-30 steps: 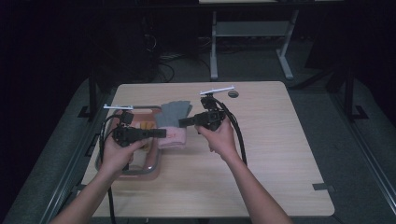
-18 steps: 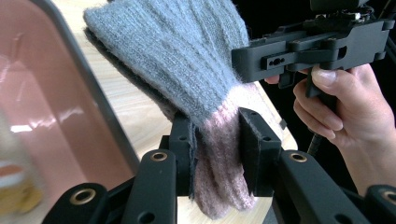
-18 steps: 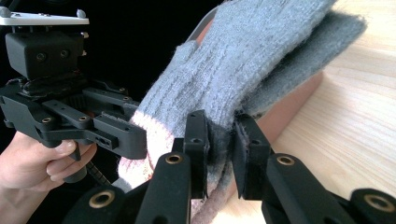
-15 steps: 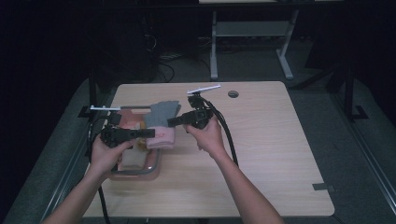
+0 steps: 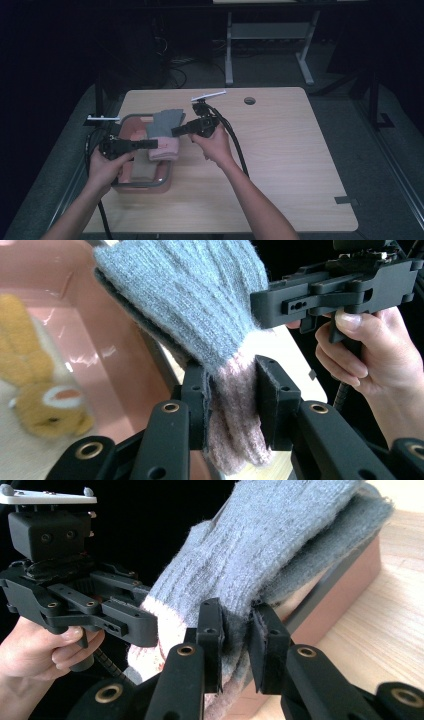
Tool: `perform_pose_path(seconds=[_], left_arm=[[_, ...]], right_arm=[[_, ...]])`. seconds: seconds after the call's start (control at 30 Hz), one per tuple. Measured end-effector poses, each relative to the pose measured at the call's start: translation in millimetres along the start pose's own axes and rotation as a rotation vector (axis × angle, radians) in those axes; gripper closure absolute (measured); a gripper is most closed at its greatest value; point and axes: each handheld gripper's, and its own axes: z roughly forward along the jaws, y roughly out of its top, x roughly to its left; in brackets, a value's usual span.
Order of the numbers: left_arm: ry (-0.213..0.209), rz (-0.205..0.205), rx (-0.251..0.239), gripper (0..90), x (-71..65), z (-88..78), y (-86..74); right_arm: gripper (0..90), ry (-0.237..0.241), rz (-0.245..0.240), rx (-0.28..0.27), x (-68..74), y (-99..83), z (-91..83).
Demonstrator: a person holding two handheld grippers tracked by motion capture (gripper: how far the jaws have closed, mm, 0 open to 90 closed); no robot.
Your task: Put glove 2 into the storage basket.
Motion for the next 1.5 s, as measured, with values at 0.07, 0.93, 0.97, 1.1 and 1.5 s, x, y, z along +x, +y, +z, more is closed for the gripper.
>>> perform_pose_path(seconds=[0.07,0.93,0.97,1.1,1.5], left_arm=[[0.005,0.000,0.001,69.0,2.2,-2.6,-0.9],[0.068,-0.049,-0.001,69.1,31.2,-25.2,-11.7],[0.070,-0.051,0.001,69.1,32.4,-25.4,-12.4],[0.074,-0.062,-0.005,69.2,35.8,-26.0,-14.9],[0.124,-0.089,0.021,69.4,51.9,-29.0,-24.3]], right_arm=[[76.8,0.001,-0.004,0.004,0.3,0.8,3.3],[76.3,0.023,-0.006,0.068,2.4,10.3,49.5],[76.3,0.024,-0.004,0.070,2.1,10.2,50.6],[76.3,0.021,-0.004,0.080,1.5,10.2,54.9],[77.4,-0.010,0.005,0.075,-1.9,11.7,55.2]])
